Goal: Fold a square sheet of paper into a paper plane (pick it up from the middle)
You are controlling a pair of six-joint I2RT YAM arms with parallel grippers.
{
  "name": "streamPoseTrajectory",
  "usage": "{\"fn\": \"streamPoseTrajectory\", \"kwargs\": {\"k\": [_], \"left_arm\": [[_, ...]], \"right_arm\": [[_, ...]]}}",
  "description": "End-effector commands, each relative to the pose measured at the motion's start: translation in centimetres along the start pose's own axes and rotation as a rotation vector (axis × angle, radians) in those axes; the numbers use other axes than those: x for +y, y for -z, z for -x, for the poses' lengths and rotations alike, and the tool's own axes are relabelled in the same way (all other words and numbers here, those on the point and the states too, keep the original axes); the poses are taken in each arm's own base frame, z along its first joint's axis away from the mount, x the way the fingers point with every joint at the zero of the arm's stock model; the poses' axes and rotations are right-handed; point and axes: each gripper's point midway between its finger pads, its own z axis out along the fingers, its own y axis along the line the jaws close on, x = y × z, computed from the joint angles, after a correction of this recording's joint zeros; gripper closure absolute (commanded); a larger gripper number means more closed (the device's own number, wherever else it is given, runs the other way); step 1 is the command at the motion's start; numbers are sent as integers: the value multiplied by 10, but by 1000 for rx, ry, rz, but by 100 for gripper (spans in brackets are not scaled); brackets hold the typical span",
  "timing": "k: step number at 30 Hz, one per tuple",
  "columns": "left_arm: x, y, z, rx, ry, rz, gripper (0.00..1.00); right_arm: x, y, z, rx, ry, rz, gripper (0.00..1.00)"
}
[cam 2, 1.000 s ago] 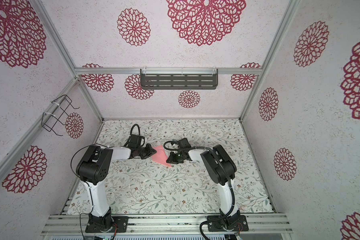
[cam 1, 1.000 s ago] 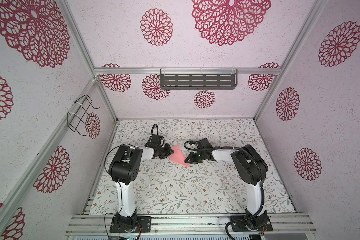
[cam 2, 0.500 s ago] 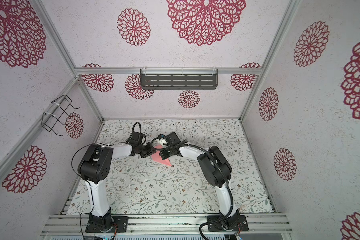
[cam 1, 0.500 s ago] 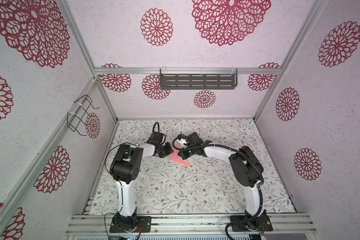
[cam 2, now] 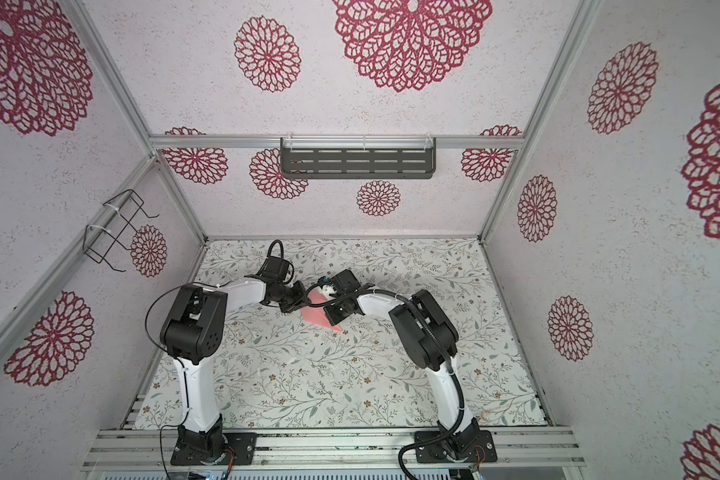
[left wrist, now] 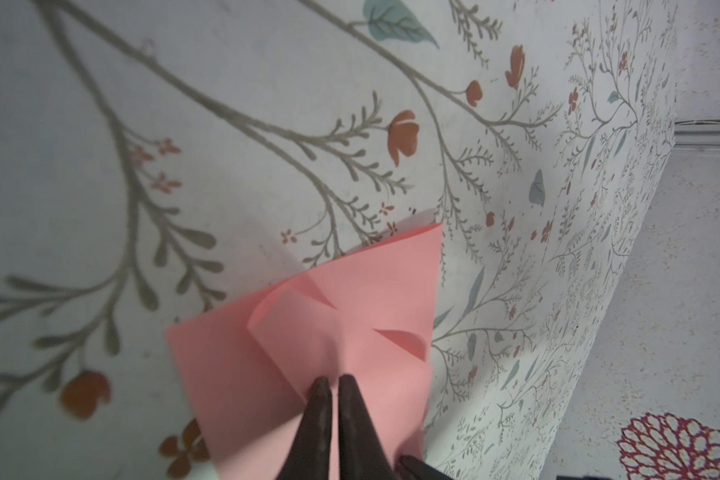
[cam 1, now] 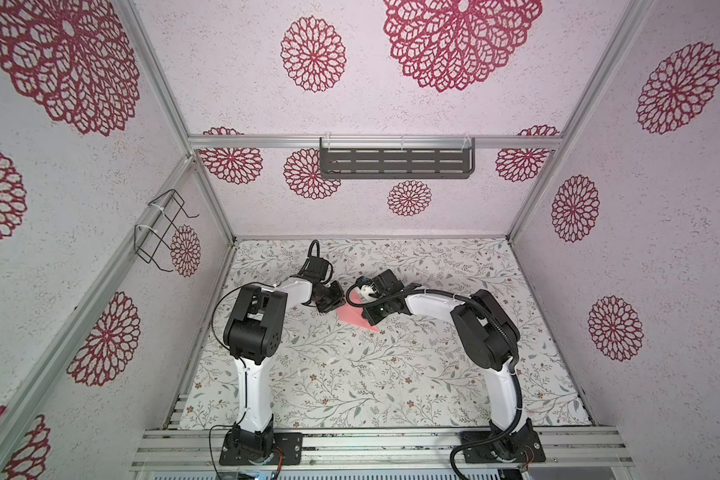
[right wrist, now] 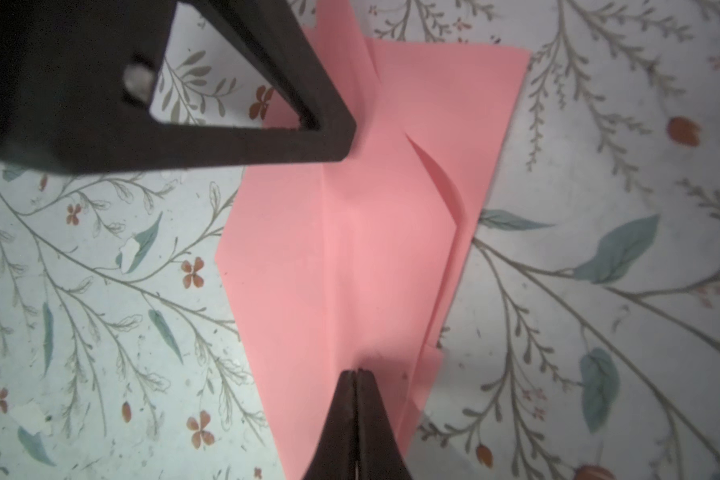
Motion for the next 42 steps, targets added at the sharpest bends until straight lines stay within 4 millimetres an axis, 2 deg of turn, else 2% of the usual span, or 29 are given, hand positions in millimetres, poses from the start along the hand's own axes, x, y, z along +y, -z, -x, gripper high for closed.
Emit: {"fn": "streamPoseTrajectory", "kwargs": {"k": [1,10,13,16,20,23,26,36,42], "left_arm": [[39,-12,-17,61,57,138,90],[26,-7,-10,53,38,111,89],[19,-5,-7,50,26,85,88],[-3,4,-1,30,-2,5,88],[-45,31,11,-35,-69,-146,85],[-63,50,11,-82,-80,-230,82],[-68,55,2,-97,-52,-290,83],[-77,25,-50,-2,-45,-389,92],[-63,8,-72,60,-49,-347,94]], "right_arm": [[4,18,-7,33,59,-17,93],[12,33,-27,68,102,-1,91],[9,31,-34,81,97,-11,91],[7,25,-42,101,82,-13,91],[2,18,-50,127,73,-39,92],[0,18,-50,124,68,-46,92],[1,16,-51,119,55,-40,92],[2,12,-54,116,9,-31,93],[1,11,-56,124,-1,-37,93]]}}
